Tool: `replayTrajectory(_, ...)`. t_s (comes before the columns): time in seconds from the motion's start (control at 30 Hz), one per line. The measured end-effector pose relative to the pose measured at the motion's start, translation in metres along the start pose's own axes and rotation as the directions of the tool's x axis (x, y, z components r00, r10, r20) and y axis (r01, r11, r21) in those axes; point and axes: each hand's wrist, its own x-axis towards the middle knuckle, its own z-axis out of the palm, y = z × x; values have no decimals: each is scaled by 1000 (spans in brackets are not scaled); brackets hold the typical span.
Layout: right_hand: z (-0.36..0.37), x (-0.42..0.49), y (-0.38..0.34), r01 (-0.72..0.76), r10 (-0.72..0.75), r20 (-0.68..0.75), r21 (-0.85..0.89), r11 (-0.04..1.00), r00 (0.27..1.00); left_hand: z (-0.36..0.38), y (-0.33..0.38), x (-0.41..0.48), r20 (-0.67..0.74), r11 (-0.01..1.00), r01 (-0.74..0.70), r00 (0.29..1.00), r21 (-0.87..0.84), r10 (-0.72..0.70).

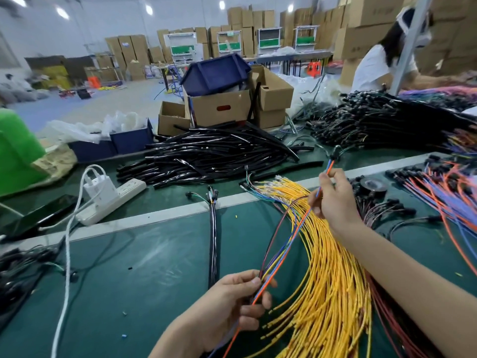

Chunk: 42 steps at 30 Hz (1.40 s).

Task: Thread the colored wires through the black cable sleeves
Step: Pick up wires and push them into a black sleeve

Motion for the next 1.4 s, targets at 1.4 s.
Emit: replayTrajectory(1.4,27,-89,11,626,-389,637,-191,756,665,4,7,-4,-593,812,-574,691,-104,412)
